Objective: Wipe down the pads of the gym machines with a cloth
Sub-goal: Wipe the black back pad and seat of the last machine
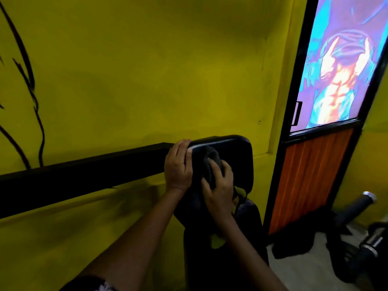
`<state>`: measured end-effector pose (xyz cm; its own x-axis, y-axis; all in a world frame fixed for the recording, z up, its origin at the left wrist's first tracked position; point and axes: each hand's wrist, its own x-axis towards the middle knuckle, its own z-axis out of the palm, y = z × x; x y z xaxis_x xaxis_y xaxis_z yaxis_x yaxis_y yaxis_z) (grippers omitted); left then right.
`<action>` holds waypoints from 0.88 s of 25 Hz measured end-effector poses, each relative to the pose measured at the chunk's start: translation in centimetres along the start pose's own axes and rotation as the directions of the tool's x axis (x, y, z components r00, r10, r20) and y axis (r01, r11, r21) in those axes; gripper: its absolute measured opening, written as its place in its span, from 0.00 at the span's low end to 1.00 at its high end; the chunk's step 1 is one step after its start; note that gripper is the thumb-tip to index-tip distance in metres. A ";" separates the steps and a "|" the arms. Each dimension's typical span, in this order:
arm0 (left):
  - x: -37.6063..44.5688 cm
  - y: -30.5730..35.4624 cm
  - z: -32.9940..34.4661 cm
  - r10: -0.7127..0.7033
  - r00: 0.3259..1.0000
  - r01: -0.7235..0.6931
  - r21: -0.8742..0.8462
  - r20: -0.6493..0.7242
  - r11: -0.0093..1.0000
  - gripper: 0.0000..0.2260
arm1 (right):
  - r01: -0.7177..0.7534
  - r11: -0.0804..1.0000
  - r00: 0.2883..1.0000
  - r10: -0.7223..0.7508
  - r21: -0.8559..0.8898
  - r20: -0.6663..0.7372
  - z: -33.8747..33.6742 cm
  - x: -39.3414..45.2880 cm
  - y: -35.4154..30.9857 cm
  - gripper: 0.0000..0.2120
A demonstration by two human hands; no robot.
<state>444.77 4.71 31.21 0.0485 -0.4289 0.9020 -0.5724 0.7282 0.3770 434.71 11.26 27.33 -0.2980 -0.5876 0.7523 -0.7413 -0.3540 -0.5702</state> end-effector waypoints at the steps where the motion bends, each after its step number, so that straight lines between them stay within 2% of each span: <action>1: 0.0 -0.1 0.1 0.009 1.000 -0.009 -0.015 -0.014 1.000 0.24 | 0.002 0.991 0.999 -0.008 -0.131 -0.047 1.2 -0.8 0.0 0.24; 3: -0.2 -0.3 0.2 0.034 0.998 -0.035 -0.030 -0.043 0.999 0.24 | -0.001 0.948 0.997 -0.025 -0.320 -0.079 2.4 -2.4 0.1 0.26; 7: -0.2 -0.5 0.3 0.038 0.997 -0.041 -0.044 -0.061 0.998 0.23 | 0.130 0.883 0.987 -0.159 -0.452 -0.027 1.9 -0.7 2.2 0.29; 11: -0.2 -0.4 0.4 0.048 0.996 -0.050 -0.035 -0.070 0.998 0.23 | -0.138 0.929 0.974 0.066 -0.344 -0.215 1.1 4.1 2.2 0.25; 12: -0.2 -0.5 0.4 0.050 0.996 -0.052 -0.028 -0.073 0.998 0.24 | -0.101 0.933 0.978 0.030 -0.345 -0.206 1.0 4.7 1.5 0.25; 14: -0.2 -0.5 0.5 0.051 0.996 -0.052 -0.009 -0.075 0.999 0.24 | 0.173 0.899 0.975 -0.216 -0.403 -0.062 0.9 5.1 0.8 0.26; 15: -0.1 -0.5 0.5 0.045 0.996 -0.046 -0.006 -0.073 0.999 0.24 | 0.312 0.850 0.941 -0.340 -0.425 0.010 0.8 5.5 1.0 0.26; 16: 0.1 -0.5 0.5 0.037 0.997 -0.037 -0.008 -0.070 0.999 0.24 | 0.396 0.811 0.909 -0.413 -0.431 0.059 0.4 6.2 1.5 0.26; 17: 0.1 -0.4 0.5 0.033 0.997 -0.033 -0.008 -0.071 0.999 0.24 | 0.413 0.799 0.902 -0.424 -0.436 0.078 0.0 7.1 2.2 0.26; 18: 0.0 -0.3 0.5 0.035 0.996 -0.036 -0.005 -0.077 0.999 0.23 | 0.359 0.826 0.927 -0.371 -0.435 0.060 -0.4 8.0 2.8 0.26; 20: -0.2 -0.3 0.4 0.044 0.995 -0.044 0.001 -0.085 0.999 0.23 | 0.147 0.909 0.984 -0.173 -0.389 -0.032 -1.0 9.6 3.3 0.25; 21: -0.2 -0.3 0.4 0.041 0.996 -0.042 0.000 -0.083 0.999 0.23 | 0.098 0.924 0.991 -0.125 -0.370 -0.047 -1.0 9.8 2.8 0.25; 22: -0.1 -0.3 0.4 0.038 0.996 -0.038 0.001 -0.079 0.999 0.23 | 0.128 0.919 0.988 -0.153 -0.373 -0.036 -0.8 9.8 1.9 0.25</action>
<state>444.62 4.30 30.89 0.0913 -0.3575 0.9294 -0.5745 0.7434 0.3424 429.92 5.43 33.87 -0.2027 -0.5003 0.8418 -0.9438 -0.1293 -0.3042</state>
